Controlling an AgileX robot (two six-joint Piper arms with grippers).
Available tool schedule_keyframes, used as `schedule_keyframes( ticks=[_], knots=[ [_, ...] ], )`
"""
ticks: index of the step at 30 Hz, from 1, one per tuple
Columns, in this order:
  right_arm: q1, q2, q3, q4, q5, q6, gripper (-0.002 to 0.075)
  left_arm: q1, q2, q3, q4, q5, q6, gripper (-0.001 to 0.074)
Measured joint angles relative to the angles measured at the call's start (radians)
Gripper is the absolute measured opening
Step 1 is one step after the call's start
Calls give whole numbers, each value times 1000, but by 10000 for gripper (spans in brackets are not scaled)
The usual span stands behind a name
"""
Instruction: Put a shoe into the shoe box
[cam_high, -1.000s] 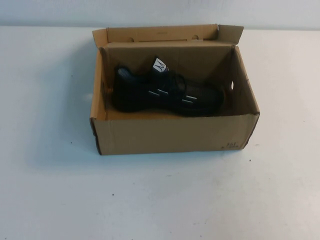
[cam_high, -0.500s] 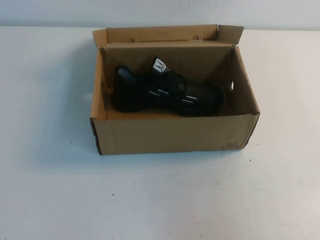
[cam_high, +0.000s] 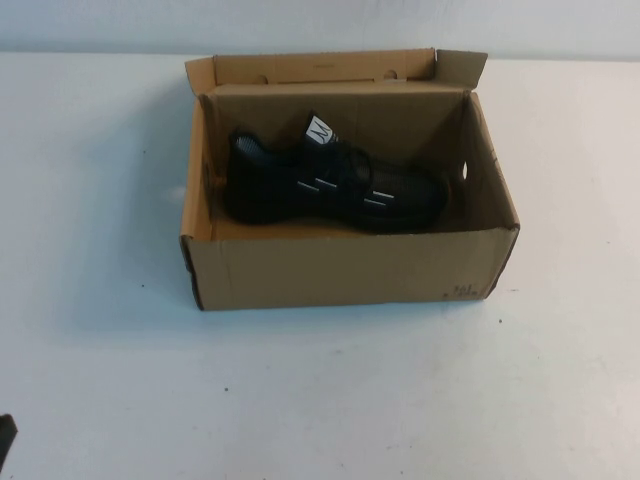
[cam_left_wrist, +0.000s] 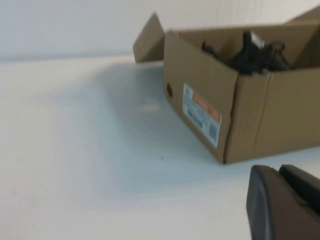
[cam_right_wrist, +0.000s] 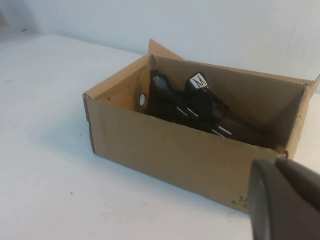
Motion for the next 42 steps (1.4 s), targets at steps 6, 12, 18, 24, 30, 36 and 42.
schedule_keyframes(
  ticks=[6,12,18,24,30,36,42],
  knots=[
    [0,0,0,0,1,0,-16,0,0,9,15,164,-32,-1],
    [0,0,0,2,1,0,-16,0,0,9,30,177,-59,-1],
    [0,0,0,2,1,0,-16,93,0,9,34,179,-146,-1],
    [0,0,0,2,1,0,-16,203,0,9,25,158,-136,-1],
    [0,0,0,2,1,0,-16,209,0,9,20,124,-49,-1],
    [0,0,0,2,1,0,-16,209,0,9,19,177,8,-1],
    [0,0,0,2,1,0,-16,209,0,9,19,177,12,-1]
  ],
)
